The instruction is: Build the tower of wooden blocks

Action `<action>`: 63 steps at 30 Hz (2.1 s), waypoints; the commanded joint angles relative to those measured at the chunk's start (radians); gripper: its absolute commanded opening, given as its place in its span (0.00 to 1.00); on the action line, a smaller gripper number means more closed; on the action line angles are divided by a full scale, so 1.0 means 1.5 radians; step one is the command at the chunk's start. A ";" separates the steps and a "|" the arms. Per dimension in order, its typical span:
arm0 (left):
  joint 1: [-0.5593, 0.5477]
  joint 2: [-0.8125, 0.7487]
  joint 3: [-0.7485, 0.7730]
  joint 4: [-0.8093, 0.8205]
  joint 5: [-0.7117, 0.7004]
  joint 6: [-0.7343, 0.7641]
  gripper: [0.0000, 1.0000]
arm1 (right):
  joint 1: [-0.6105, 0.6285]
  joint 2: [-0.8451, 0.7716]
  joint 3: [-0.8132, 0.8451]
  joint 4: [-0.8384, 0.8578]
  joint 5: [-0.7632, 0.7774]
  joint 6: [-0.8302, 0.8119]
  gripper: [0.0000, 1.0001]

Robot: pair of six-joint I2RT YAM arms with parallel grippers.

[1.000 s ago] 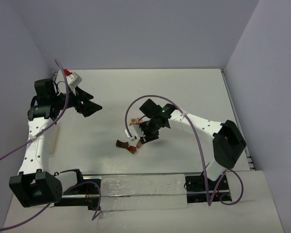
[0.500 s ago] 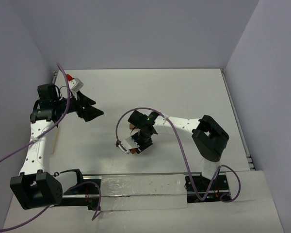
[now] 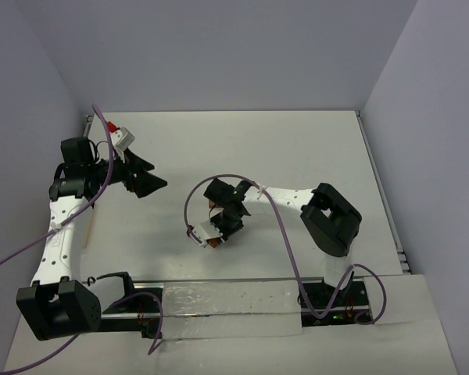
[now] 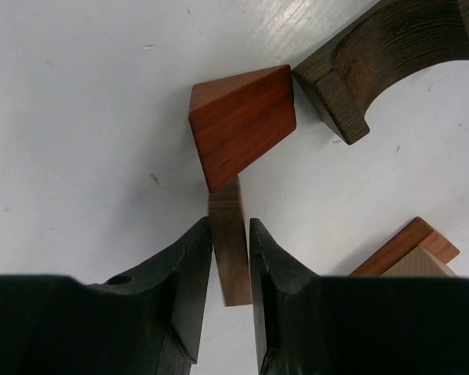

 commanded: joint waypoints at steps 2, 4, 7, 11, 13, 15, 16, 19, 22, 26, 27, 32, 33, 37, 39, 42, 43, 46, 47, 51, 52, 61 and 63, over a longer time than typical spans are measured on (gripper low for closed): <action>0.004 -0.020 0.006 0.038 -0.021 -0.019 0.99 | 0.002 -0.013 0.008 0.014 0.024 0.006 0.21; 0.005 -0.023 0.011 0.044 -0.038 -0.038 0.99 | 0.002 -0.030 0.004 0.014 0.019 0.024 0.09; 0.005 -0.037 0.021 0.063 -0.108 -0.108 0.99 | 0.000 -0.095 0.000 0.013 -0.016 0.105 0.01; 0.010 -0.055 0.077 0.017 -0.159 -0.150 0.99 | -0.037 -0.194 0.057 0.006 -0.126 0.320 0.00; 0.009 -0.052 0.114 -0.032 -0.147 -0.135 0.99 | -0.063 -0.224 0.075 0.015 -0.180 0.421 0.00; 0.005 -0.051 0.156 -0.107 -0.096 -0.055 0.99 | -0.103 -0.255 0.071 0.053 -0.243 0.574 0.00; -0.002 -0.055 0.168 -0.125 -0.094 -0.024 0.99 | -0.119 -0.267 0.064 0.074 -0.262 0.656 0.00; -0.035 -0.076 0.173 -0.099 -0.156 -0.031 0.99 | -0.161 -0.287 0.044 0.124 -0.323 0.778 0.00; -0.139 -0.108 0.159 -0.078 -0.260 0.001 0.97 | -0.211 -0.289 0.004 0.216 -0.429 0.964 0.00; -0.300 -0.106 0.146 -0.087 -0.366 0.022 0.97 | -0.231 -0.282 -0.040 0.329 -0.513 1.130 0.00; -0.323 -0.105 0.140 -0.087 -0.377 0.022 0.98 | -0.232 -0.280 -0.046 0.347 -0.518 1.155 0.00; -0.463 -0.070 0.131 -0.118 -0.448 0.048 0.99 | -0.240 -0.267 -0.080 0.436 -0.545 1.282 0.00; -0.485 -0.062 0.132 -0.120 -0.468 0.049 0.99 | -0.243 -0.264 -0.088 0.452 -0.547 1.307 0.00; -0.542 -0.024 0.143 -0.123 -0.529 0.035 0.99 | -0.255 -0.246 -0.115 0.561 -0.573 1.411 0.00; -0.571 -0.012 0.148 -0.127 -0.536 0.031 0.99 | -0.258 -0.241 -0.120 0.572 -0.571 1.436 0.00; -0.584 -0.002 0.155 -0.133 -0.530 0.025 0.99 | -0.260 -0.230 -0.116 0.568 -0.573 1.436 0.00; -0.585 -0.003 0.155 -0.138 -0.525 0.027 0.98 | -0.260 -0.228 -0.116 0.570 -0.575 1.436 0.00; -0.589 -0.020 0.149 -0.155 -0.486 0.092 0.95 | -0.260 -0.221 -0.121 0.590 -0.591 1.442 0.00; -0.590 -0.030 0.145 -0.161 -0.469 0.119 0.94 | -0.260 -0.217 -0.121 0.591 -0.600 1.442 0.00; -0.593 -0.094 0.099 -0.168 -0.390 0.231 0.92 | -0.258 -0.198 -0.114 0.576 -0.633 1.425 0.00; -0.594 -0.107 0.095 -0.177 -0.381 0.258 0.92 | -0.257 -0.194 -0.112 0.568 -0.637 1.420 0.00; -0.674 -0.090 0.145 -0.292 -0.373 0.461 0.82 | -0.214 -0.149 -0.085 0.502 -0.671 1.399 0.00; -0.710 -0.072 0.155 -0.305 -0.387 0.474 0.79 | -0.206 -0.142 -0.075 0.482 -0.673 1.383 0.00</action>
